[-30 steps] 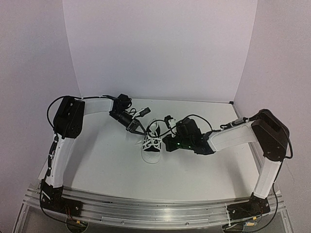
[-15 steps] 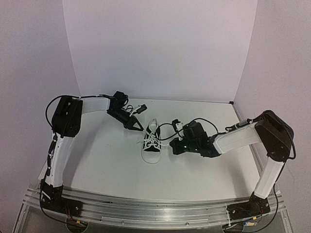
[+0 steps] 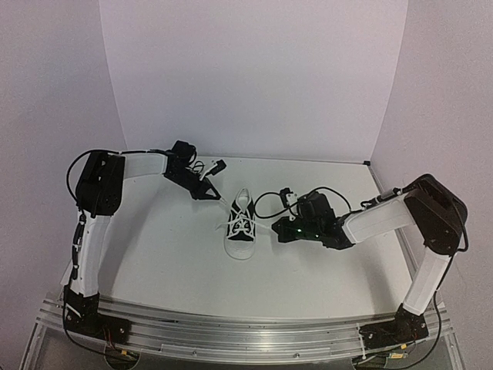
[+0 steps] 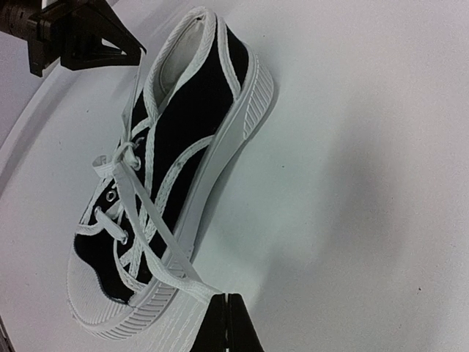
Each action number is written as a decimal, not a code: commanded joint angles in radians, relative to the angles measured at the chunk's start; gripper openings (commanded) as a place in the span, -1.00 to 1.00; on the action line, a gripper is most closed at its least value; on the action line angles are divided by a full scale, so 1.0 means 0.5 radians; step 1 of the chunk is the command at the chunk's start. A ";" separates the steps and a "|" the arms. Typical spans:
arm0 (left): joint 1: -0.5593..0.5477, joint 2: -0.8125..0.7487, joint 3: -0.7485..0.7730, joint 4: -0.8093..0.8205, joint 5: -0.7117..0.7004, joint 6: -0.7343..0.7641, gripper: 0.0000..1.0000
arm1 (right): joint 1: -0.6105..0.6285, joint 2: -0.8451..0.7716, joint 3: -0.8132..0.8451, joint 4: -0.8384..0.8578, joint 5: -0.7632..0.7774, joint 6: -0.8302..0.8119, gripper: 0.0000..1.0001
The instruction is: Tie the shoes
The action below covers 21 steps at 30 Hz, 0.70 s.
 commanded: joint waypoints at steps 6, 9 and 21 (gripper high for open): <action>0.085 -0.154 -0.059 0.181 -0.263 0.072 -1.00 | -0.196 0.023 0.030 -0.021 -0.207 0.192 -1.00; 0.088 -0.157 -0.084 0.177 -0.293 0.121 -1.00 | -0.217 0.093 0.075 -0.021 -0.304 0.202 -1.00; 0.126 -0.148 -0.136 0.210 -0.407 0.211 -1.00 | -0.239 0.161 0.060 -0.021 -0.353 0.243 -1.00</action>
